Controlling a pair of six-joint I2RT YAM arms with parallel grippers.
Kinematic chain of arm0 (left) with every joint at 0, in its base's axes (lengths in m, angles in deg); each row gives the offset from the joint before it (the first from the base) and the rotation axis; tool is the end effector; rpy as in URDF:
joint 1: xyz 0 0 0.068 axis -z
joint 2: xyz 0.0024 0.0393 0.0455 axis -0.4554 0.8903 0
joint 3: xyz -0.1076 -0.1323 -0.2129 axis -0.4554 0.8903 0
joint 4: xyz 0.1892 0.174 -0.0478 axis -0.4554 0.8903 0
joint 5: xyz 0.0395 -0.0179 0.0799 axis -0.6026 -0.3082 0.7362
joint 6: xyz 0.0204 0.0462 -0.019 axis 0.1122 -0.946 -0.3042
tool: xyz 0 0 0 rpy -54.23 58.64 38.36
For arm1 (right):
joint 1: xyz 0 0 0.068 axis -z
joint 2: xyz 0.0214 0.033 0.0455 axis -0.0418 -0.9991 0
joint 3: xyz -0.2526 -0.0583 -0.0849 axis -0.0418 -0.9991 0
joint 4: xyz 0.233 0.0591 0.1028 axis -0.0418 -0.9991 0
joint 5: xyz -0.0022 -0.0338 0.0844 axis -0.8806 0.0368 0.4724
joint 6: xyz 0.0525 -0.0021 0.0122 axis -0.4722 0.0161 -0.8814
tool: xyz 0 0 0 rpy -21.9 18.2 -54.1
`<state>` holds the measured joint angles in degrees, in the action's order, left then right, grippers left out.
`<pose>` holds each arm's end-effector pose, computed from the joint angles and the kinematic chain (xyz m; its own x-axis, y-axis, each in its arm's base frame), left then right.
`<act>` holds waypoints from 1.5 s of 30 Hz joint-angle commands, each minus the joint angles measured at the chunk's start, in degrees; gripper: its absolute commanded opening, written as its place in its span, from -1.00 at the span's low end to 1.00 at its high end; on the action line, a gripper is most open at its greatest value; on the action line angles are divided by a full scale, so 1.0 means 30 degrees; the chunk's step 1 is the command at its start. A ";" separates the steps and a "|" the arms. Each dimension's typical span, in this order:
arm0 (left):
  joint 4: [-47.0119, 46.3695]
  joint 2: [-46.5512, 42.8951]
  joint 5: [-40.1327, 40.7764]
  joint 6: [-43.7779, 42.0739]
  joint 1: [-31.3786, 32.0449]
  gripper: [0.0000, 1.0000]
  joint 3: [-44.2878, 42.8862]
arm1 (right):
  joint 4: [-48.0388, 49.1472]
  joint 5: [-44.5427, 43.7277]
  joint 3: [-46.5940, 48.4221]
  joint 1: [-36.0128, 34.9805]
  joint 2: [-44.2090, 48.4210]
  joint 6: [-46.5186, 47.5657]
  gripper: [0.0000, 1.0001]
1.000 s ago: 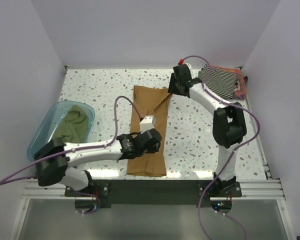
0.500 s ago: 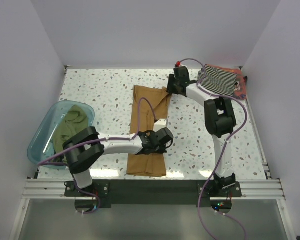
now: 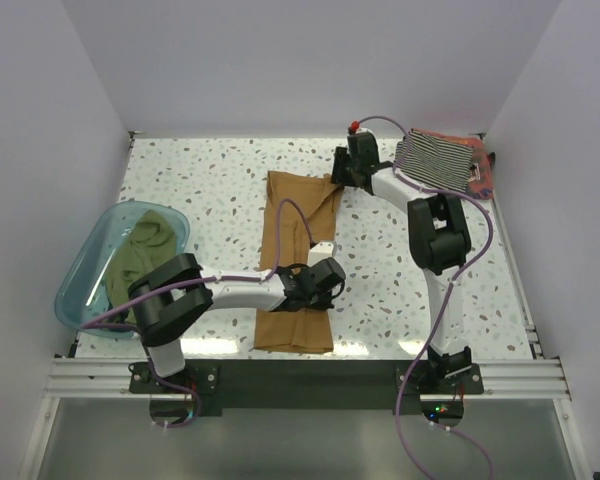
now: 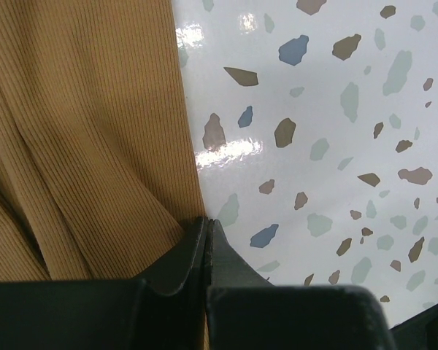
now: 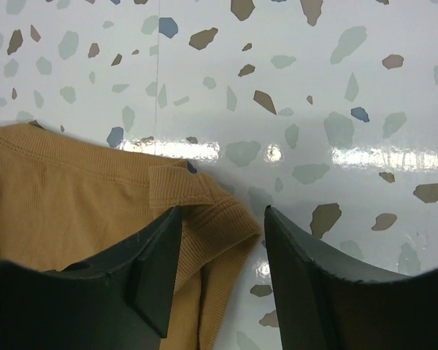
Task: Fold and stack the tank tops
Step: Fold the tank top
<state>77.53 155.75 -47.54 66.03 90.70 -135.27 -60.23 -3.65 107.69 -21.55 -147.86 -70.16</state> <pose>0.1649 -0.3107 0.1512 -0.8539 -0.0072 -0.5203 0.1862 0.9295 -0.3184 0.4866 0.1667 0.1800 -0.6523 0.1685 -0.7390 -0.0423 0.9654 0.2574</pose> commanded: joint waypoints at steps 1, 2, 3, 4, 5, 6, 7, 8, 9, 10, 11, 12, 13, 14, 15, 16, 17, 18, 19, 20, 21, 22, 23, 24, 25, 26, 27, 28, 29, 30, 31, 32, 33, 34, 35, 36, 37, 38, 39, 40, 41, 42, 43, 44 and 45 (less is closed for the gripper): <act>0.0014 0.0074 -0.0386 0.0016 -0.0082 -1.00 0.0687 | 0.1028 0.0326 -0.0202 0.0058 0.0465 0.0696 0.06; 0.0014 0.0045 -0.0415 0.0017 -0.0082 -1.00 0.0745 | 0.1057 0.0501 -0.0202 0.0087 0.0406 0.0697 0.06; 0.0043 0.0045 -0.0444 0.0017 -0.0082 -1.00 0.0746 | 0.1058 0.0590 -0.0173 0.0116 0.0232 0.0668 0.05; 0.0015 0.0045 -0.0474 0.0017 -0.0082 -1.00 0.0746 | 0.1058 0.0678 -0.0115 0.0116 0.0114 0.0668 0.01; 0.0043 0.0074 -0.0503 0.0017 -0.0082 -1.00 0.0804 | 0.1058 0.0737 -0.0085 0.0116 0.0026 0.0610 -0.09; 0.0073 0.0045 -0.0503 0.0017 -0.0082 -1.00 0.0775 | 0.1058 0.0882 -0.0085 0.0116 -0.0120 0.0580 -0.14; 0.0131 0.0045 -0.0503 0.0017 -0.0082 -1.00 0.0804 | 0.1058 0.0913 -0.0085 0.0116 -0.0122 0.0464 -0.20; 0.0132 0.0015 -0.0532 0.0017 -0.0082 -1.00 0.0804 | 0.1116 0.0913 -0.0172 0.0145 -0.0122 0.0405 -0.25; 0.0132 0.0015 -0.0562 -0.0012 -0.0082 -1.00 0.0804 | 0.1174 0.0942 -0.0318 0.0146 -0.0035 0.0317 -0.43; 0.0161 0.0015 -0.0591 -0.0042 -0.0082 -1.00 0.0804 | 0.1233 0.0971 -0.0435 0.0117 0.0053 0.0171 -0.47; 0.0190 0.0044 -0.0649 -0.0071 -0.0053 -1.00 0.0804 | 0.1291 0.1030 -0.0494 0.0174 0.0054 0.0112 -0.49; 0.0161 0.0044 -0.0650 -0.0129 -0.0082 -1.00 0.0804 | 0.1263 0.1117 -0.0495 0.0175 0.0054 0.0082 -0.56; 0.0161 0.0045 -0.0708 -0.0130 -0.0082 -1.00 0.0833 | 0.1234 0.1089 -0.0437 0.0204 0.0025 0.0024 -0.60; 0.0190 0.0015 -0.0737 -0.0159 -0.0082 -1.00 0.0892 | 0.1117 0.1118 -0.0349 0.0233 0.0025 -0.0034 -0.62; 0.0161 0.0044 -0.0767 -0.0188 -0.0082 -1.00 0.0892 | 0.1116 0.1089 -0.0320 0.0205 0.0025 -0.0064 -0.65; 0.0161 -0.0014 -0.0767 -0.0189 -0.0082 -1.00 0.0921 | 0.1087 0.1089 -0.0348 0.0233 0.0083 -0.0122 -0.65; 0.0074 -0.0043 -0.0825 -0.0218 -0.0082 -1.00 0.1008 | 0.1116 0.1118 -0.0349 0.0234 0.0112 -0.0094 -0.65; 0.0102 -0.0072 -0.0883 -0.0276 -0.0082 -1.00 0.1038 | 0.1058 0.1089 -0.0349 0.0234 0.0142 -0.0094 -0.60; 0.0102 -0.0073 -0.0913 -0.0276 -0.0082 -1.00 0.1039 | 0.1000 0.1466 -0.0320 0.0263 0.0171 0.0022 -0.53; 0.0102 -0.0102 -0.0971 -0.0334 -0.0053 -1.00 0.1068 | 0.0999 0.1267 -0.0551 0.0263 0.0461 0.0082 -0.42; 0.0160 -0.0131 -0.1001 -0.0364 -0.0082 -1.00 0.1097 | 0.1086 0.1207 -0.0757 0.0292 0.0667 0.0140 -0.28; 0.0277 -0.0160 -0.1030 -0.0422 -0.0082 -1.00 0.1097 | 0.1232 0.1206 -0.1078 0.0350 0.0872 0.0286 -0.10; 0.0481 -0.0277 -0.1089 -0.0423 -0.0082 -1.00 0.1213 | 0.1552 0.1206 -0.1690 0.0380 0.1484 0.0403 -0.03; 0.0512 -0.0423 -0.1234 -0.0423 -0.0082 -1.00 0.1330 | 0.1701 0.1206 -0.1986 0.0409 0.1751 0.0491 0.07; 0.0512 -0.0540 -0.1381 -0.0423 -0.0082 -1.00 0.1506 | 0.1760 0.1206 -0.2250 0.0409 0.2014 0.0782 0.10; 0.0541 -0.0860 -0.1556 -0.0423 -0.0082 -1.00 0.1797 | 0.1790 0.1206 -0.2630 0.0438 0.2394 0.0930 0.11; 0.0571 -0.1067 -0.1877 -0.0539 -0.0082 -1.00 0.1974 | 0.1848 0.1206 -0.2866 0.0410 0.2659 0.1077 0.14; 0.0600 -0.1301 -0.2083 -0.0569 -0.0082 -1.00 0.2353 | 0.1936 0.1206 -0.3100 0.0409 0.2836 0.1339 0.15; 0.0600 -0.1796 -0.2259 -0.0656 -0.0082 -1.00 0.2560 | 0.2169 0.1206 -0.3509 0.0438 0.3011 0.1429 0.15; 0.0687 -0.2062 -0.2551 -0.0773 -0.0082 -1.00 0.2736 | 0.2229 0.1264 -0.3716 0.0439 0.3303 0.1517 0.15; 0.0717 -0.2326 -0.2757 -0.0832 -0.0082 -1.00 0.3173 | 0.2375 0.1439 -0.3892 0.0439 0.3451 0.1576 0.15; 0.0747 -0.2851 -0.3107 -0.0920 -0.0082 -1.00 0.3380 | 0.2521 0.1643 -0.4242 0.0468 0.3569 0.1605 0.15; 0.0834 -0.3088 -0.3227 -0.1124 -0.0082 -1.00 0.3498 | 0.2580 0.1878 -0.4361 0.0468 0.3802 0.1606 0.15; 0.1125 -0.3322 -0.3315 -0.1242 -0.0082 -1.00 0.3674 | 0.2610 0.1938 -0.4536 0.0439 0.3920 0.1519 0.15; 0.1273 -0.3731 -0.3432 -0.1301 -0.0082 -1.00 0.3791 | 0.2813 0.2055 -0.4944 0.0439 0.4037 0.1460 0.15; 0.1361 -0.3967 -0.3462 -0.1389 -0.0082 -1.00 0.3880 | 0.2815 0.2172 -0.5151 0.0439 0.4184 0.1430 0.12; 0.1507 -0.4172 -0.3462 -0.1419 -0.0082 -1.00 0.4083 | 0.2815 0.2405 -0.5298 0.0439 0.4359 0.1256 0.11; 0.1567 -0.4464 -0.3462 -0.1448 -0.0082 -1.00 0.4173 | 0.2815 0.2465 -0.5474 0.0468 0.4419 0.1167 0.10; 0.1596 -0.4583 -0.3433 -0.1535 -0.0082 -1.00 0.4202 | 0.2844 0.2582 -0.5592 0.0468 0.4506 0.1108 0.01; 0.1741 -0.4671 -0.3462 -0.1594 -0.0082 -1.00 0.4203 | 0.2816 0.2670 -0.5709 0.0468 0.4739 0.1020 -0.06; 0.1801 -0.4701 -0.3462 -0.1595 -0.0082 -1.00 0.4174 | 0.2815 0.2642 -0.5971 0.0468 0.4887 0.0962 -0.11; 0.1773 -0.4731 -0.3520 -0.1653 -0.0082 -1.00 0.4202 | 0.2815 0.2642 -0.6061 0.0468 0.5004 0.0874 -0.20; 0.1772 -0.4731 -0.3521 -0.1653 -0.0082 -1.00 0.4174 | 0.2728 0.2613 -0.6119 0.0468 0.5121 0.0902 -0.21; 0.1743 -0.4789 -0.3579 -0.1653 -0.0082 -1.00 0.4231 | 0.2351 0.2496 -0.6149 0.0468 0.5384 0.0902 -0.18; 0.1743 -0.4818 -0.3608 -0.1711 -0.0053 -1.00 0.4261 | 0.2115 0.2350 -0.6178 0.0439 0.5502 0.1018 -0.14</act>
<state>81.42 143.03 -57.31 62.82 90.49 -123.14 -54.02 2.86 89.51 -20.42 -135.93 -67.45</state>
